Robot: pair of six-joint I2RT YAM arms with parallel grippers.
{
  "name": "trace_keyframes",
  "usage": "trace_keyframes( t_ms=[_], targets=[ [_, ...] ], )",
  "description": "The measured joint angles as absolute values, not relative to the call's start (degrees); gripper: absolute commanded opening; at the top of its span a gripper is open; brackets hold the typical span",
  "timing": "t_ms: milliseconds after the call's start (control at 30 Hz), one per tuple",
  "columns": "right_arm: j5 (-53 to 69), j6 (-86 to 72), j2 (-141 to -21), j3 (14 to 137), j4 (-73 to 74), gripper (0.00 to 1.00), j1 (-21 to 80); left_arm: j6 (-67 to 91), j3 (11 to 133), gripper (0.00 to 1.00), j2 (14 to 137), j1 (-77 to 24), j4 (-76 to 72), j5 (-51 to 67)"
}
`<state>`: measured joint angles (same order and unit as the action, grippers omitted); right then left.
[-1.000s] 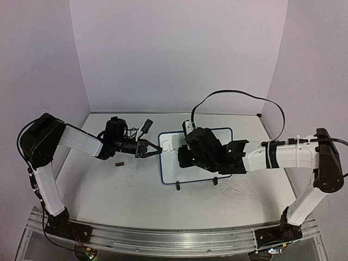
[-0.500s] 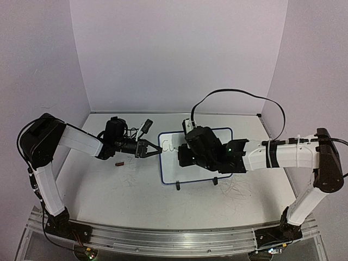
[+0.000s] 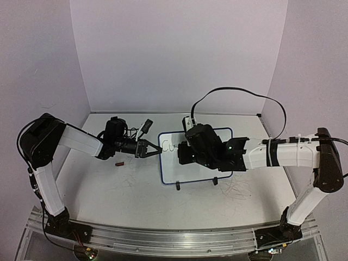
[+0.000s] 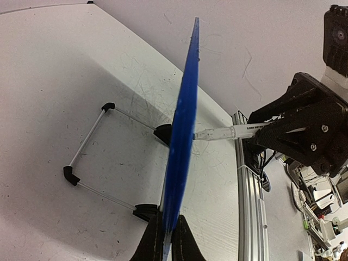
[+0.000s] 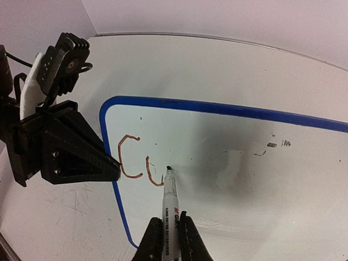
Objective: Write a sentence on the whiteboard
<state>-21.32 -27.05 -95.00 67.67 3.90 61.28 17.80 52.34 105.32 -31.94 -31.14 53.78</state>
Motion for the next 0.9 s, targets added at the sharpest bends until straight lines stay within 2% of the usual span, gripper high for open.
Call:
trace_keyframes(
  t_ms=[900],
  targets=[
    [-19.39,-26.81,-97.56,70.64,3.32,0.00,61.16,17.87,52.34,0.00,105.32,-31.94,-31.10,53.53]
  ],
)
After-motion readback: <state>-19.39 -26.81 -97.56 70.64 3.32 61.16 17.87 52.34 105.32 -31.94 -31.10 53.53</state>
